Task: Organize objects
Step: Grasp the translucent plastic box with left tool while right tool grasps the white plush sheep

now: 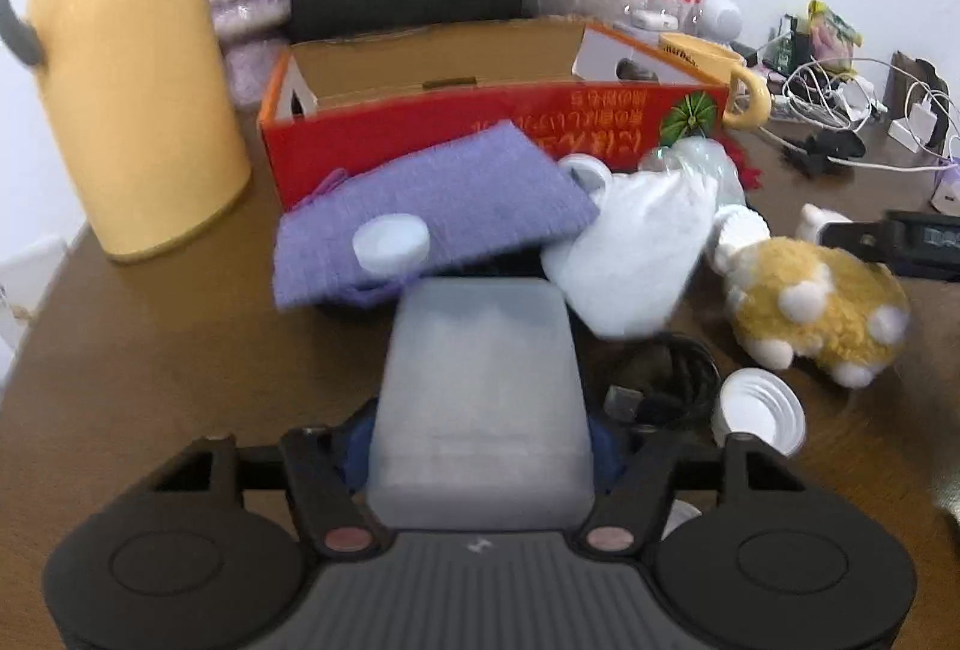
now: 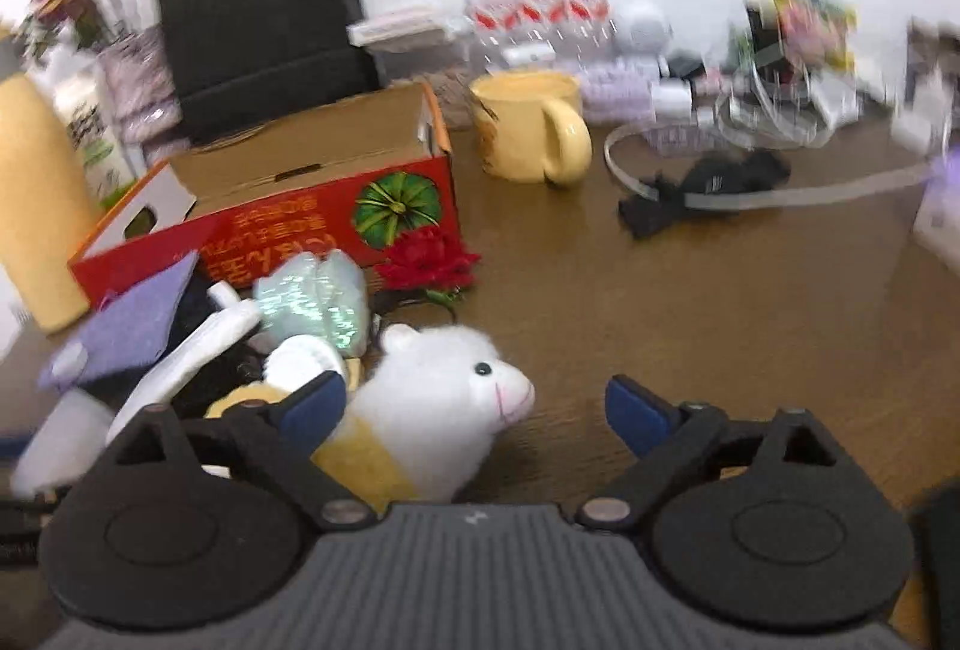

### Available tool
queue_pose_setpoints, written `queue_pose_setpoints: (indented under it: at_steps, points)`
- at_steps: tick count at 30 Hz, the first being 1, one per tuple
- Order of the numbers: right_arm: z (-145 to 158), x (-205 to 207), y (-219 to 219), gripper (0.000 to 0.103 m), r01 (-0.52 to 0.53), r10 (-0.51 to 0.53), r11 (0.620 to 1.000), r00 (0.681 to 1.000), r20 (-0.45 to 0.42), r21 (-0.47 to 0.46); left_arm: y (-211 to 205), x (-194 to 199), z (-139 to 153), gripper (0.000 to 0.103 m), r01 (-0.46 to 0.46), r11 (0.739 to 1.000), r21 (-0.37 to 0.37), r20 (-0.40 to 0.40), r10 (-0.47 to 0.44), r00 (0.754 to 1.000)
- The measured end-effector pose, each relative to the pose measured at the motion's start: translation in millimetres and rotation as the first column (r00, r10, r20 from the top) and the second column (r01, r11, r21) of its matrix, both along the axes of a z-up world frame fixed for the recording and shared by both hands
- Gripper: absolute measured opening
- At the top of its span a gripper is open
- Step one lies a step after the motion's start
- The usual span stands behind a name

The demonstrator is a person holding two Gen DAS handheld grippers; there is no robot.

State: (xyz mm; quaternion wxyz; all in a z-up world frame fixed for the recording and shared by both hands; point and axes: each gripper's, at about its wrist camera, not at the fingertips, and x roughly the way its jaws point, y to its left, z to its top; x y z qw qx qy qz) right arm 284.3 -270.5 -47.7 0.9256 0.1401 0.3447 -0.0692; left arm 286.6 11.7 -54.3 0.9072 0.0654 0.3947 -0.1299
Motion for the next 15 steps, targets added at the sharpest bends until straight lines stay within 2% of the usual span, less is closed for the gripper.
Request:
queue_pose_setpoints:
  at_steps: [1,3,4,9,12,15]
  points:
    - [-5,2,-5,0.091,-0.007,0.008,0.999,1.000,-0.009,0.042,-1,-3,0,0.065,-0.005,1.000,0.012,-0.003,0.005,1.000]
    - [-8,1,-10,0.062,-0.049,0.050,0.992,0.999,-0.011,0.117,-1,-13,3,0.065,-0.026,1.000,0.018,0.001,0.026,1.000]
    - [-6,-2,-9,0.062,-0.067,0.069,0.990,0.998,-0.012,0.127,1,-20,6,0.065,-0.037,0.999,0.008,0.005,0.037,0.999]
    - [18,-38,6,0.055,-0.157,0.157,0.988,0.986,0.054,0.000,8,-56,22,0.064,-0.126,0.991,-0.036,0.042,0.127,0.991]
    - [40,-61,8,0.053,-0.189,0.193,0.981,0.976,0.105,-0.048,9,-69,31,0.064,-0.134,0.989,-0.061,0.062,0.137,0.989]
    - [65,-77,7,0.053,-0.211,0.222,0.974,0.961,0.165,-0.079,9,-73,42,0.064,-0.135,0.989,-0.055,0.092,0.140,0.986]
